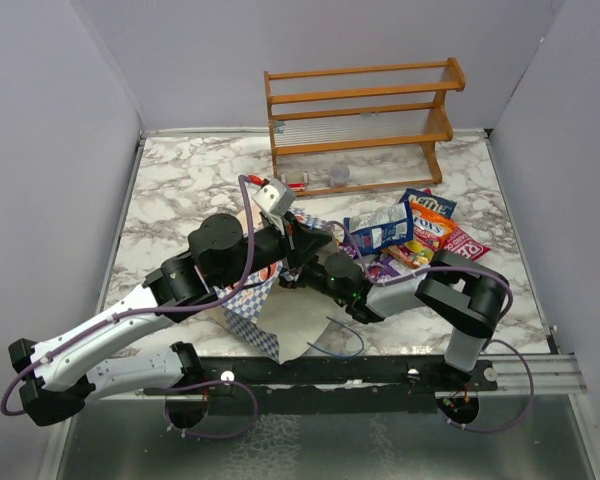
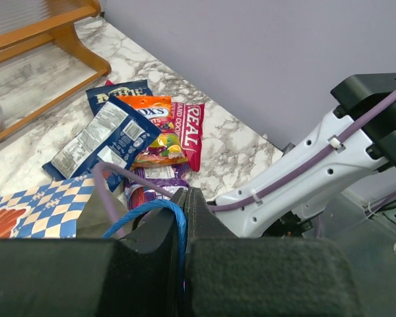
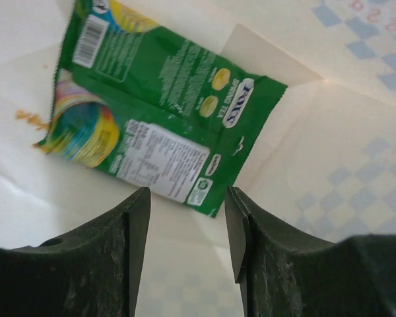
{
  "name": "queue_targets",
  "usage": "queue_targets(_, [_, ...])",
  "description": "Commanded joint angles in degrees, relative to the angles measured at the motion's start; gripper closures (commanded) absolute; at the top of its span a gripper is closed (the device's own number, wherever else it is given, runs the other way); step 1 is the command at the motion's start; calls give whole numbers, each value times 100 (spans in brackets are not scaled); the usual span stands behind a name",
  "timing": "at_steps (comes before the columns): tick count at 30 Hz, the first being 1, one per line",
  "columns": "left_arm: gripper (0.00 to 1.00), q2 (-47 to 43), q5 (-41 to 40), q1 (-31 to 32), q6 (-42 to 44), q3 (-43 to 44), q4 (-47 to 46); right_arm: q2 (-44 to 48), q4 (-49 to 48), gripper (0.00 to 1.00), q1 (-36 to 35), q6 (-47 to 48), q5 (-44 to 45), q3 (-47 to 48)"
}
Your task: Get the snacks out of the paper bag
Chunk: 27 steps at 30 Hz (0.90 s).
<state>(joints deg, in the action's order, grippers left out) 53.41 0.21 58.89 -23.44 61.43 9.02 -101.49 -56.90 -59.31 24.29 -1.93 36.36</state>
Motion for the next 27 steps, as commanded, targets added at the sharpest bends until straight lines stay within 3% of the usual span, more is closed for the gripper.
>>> queue_targets(1, [100, 173, 360, 8, 70, 187, -396, -416, 214, 50, -54, 217, 525, 596])
queue_targets(14, [100, 75, 367, 8, 213, 312, -258, -1347, 184, 43, -54, 223, 584, 1210])
queue_targets(27, [100, 22, 519, 8, 279, 447, -59, -1670, 239, 20, -16, -148, 591, 1428])
